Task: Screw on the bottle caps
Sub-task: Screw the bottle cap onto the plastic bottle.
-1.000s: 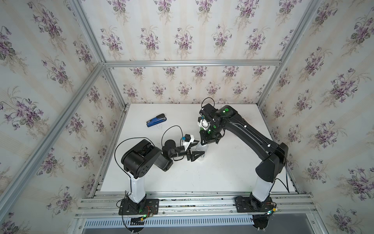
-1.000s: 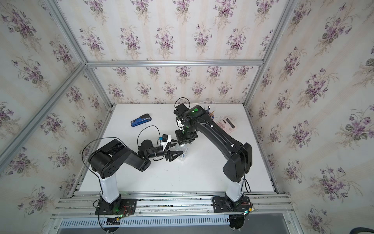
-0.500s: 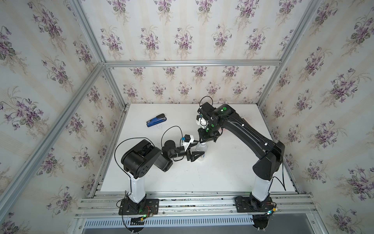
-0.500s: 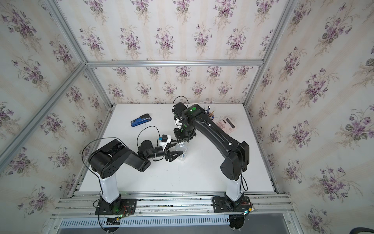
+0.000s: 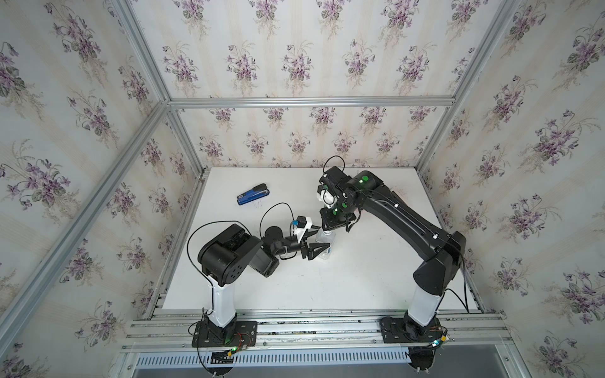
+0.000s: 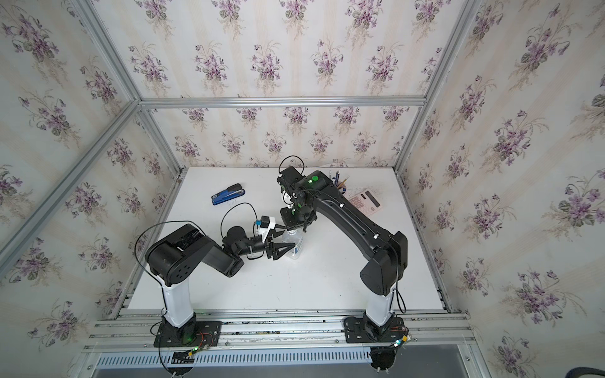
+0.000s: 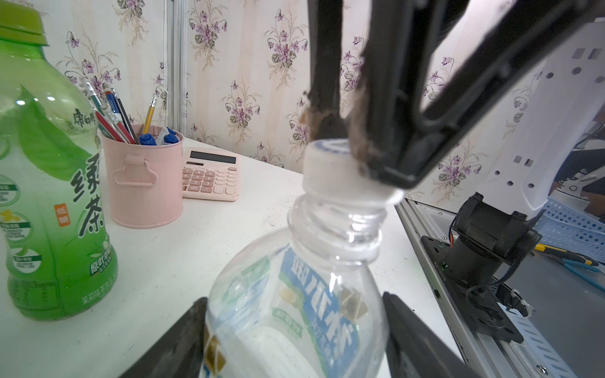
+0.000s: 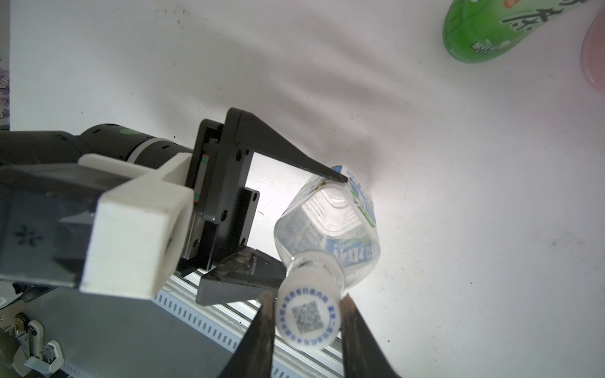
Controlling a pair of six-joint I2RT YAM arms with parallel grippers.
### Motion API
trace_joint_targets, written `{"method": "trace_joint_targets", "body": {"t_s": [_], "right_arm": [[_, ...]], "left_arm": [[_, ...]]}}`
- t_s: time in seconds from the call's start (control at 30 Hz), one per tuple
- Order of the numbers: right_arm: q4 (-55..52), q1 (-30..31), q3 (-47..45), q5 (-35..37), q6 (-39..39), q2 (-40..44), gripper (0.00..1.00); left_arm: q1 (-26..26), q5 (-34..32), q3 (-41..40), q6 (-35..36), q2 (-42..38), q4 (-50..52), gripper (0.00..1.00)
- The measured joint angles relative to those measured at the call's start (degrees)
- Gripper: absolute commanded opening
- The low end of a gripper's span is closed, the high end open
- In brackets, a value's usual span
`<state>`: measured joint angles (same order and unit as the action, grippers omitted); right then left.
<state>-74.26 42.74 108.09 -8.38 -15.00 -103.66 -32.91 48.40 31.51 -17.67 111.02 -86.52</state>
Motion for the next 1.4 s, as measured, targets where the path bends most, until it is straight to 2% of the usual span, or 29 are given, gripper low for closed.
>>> {"method": "trace_joint_targets", "body": {"t_s": [0.5,0.83,1.4], "right_arm": [[2.3,0.6,-2.5,1.4,0.4,0.9,0.32],[1.4,2.3,-1.3,5.9,1.5,0.7,0.32],[2.1,2.5,-2.0,5.9,1.8,0.3,0.32]], "left_arm": [[0.0,-0.1,0.2,-0.3,0.3,-0.1,0.81],[0.1,0.6,1.0,-0.4,0.5,0.7,0.81],[0.1,0.6,0.8,-0.5,0.5,0.7,0.81]]}}
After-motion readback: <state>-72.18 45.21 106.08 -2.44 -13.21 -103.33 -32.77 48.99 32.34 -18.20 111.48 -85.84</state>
